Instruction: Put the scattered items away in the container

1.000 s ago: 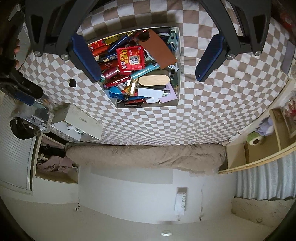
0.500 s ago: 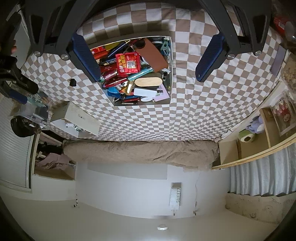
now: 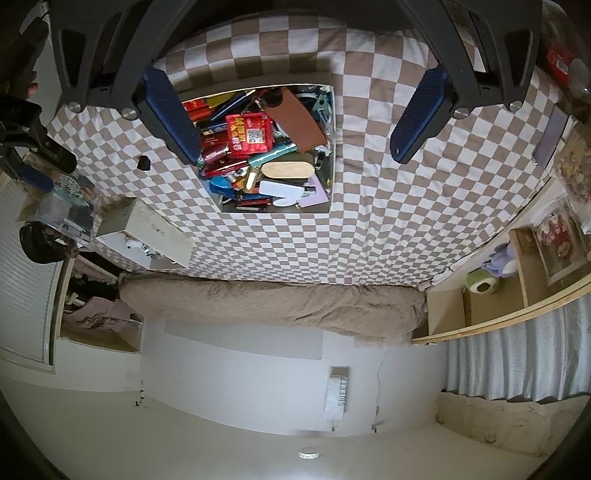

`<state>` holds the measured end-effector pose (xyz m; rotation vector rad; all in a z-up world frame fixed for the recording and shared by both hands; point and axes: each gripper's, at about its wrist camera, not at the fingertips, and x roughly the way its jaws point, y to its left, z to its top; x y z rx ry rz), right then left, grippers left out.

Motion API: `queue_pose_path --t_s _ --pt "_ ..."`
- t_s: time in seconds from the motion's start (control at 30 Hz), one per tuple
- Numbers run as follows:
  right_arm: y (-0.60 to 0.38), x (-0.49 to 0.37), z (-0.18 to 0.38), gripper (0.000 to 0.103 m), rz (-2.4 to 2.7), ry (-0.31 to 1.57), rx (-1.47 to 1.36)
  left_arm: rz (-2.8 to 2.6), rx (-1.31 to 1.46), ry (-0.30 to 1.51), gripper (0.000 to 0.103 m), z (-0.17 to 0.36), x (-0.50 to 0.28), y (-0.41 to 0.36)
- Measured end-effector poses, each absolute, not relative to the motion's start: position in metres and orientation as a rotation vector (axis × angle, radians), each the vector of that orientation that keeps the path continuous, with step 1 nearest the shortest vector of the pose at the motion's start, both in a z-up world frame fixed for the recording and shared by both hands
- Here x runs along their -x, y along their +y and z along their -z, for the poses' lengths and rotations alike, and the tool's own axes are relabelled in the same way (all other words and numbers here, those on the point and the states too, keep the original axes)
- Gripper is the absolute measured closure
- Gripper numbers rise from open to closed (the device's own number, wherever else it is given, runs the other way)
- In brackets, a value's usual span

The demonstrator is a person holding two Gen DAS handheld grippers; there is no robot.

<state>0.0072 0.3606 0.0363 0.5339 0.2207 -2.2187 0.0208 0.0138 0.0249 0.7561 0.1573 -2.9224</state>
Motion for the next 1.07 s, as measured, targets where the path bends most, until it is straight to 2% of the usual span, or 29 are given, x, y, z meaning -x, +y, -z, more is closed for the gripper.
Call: queue_pose_path --t_s 1.07 --pt "0.354 -0.012 -0.028 0.000 2.200 0.242 -0.557 2.891 -0.781 0.179 0.000 -0.017 -0.025 0.004"
